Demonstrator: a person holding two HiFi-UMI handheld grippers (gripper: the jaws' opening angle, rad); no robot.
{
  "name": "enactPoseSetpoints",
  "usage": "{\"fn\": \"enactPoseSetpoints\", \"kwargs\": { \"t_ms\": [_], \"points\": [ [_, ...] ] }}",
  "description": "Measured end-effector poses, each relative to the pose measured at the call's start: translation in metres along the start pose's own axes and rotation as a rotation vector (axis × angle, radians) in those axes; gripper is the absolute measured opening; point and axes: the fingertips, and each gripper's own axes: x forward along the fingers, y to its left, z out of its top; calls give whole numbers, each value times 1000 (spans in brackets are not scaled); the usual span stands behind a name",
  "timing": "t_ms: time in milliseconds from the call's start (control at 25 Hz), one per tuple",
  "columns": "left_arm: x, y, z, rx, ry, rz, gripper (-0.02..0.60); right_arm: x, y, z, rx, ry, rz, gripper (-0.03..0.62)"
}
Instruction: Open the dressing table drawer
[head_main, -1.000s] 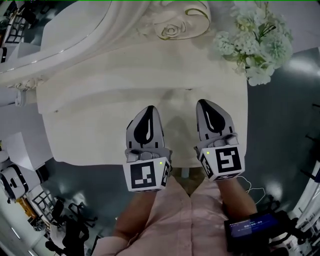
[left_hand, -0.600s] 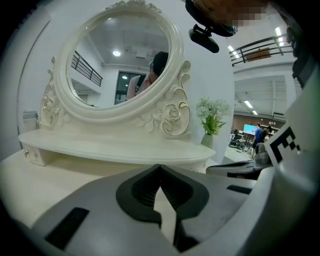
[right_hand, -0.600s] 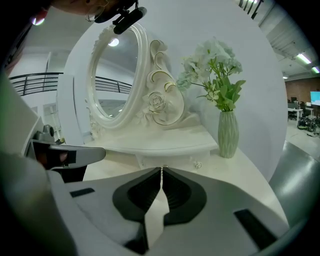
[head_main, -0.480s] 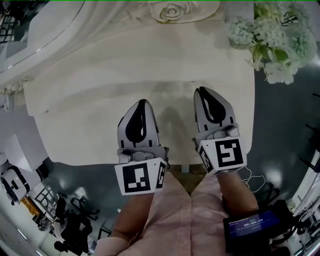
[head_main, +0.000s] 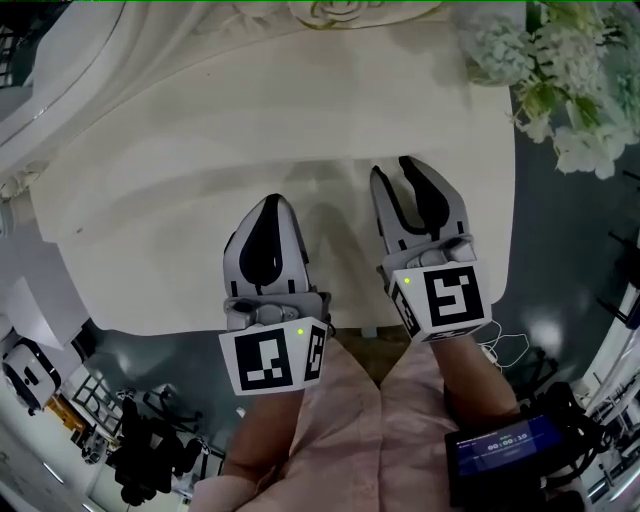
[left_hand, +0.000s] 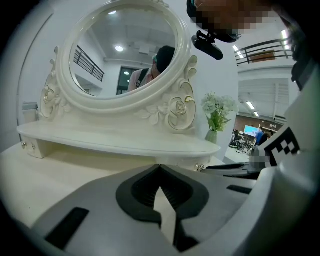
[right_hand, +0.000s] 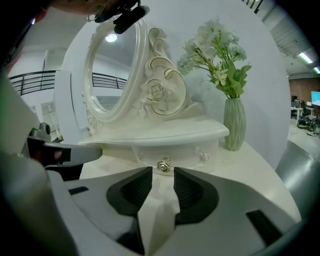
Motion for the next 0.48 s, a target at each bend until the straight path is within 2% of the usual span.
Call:
{"fn": "enactPoseSetpoints", "kwargs": {
  "t_ms": [480],
  "points": [
    [6,16,-3,-18,14,17,21,15,-3,3,-3,14,-36,135]
  ]
}}
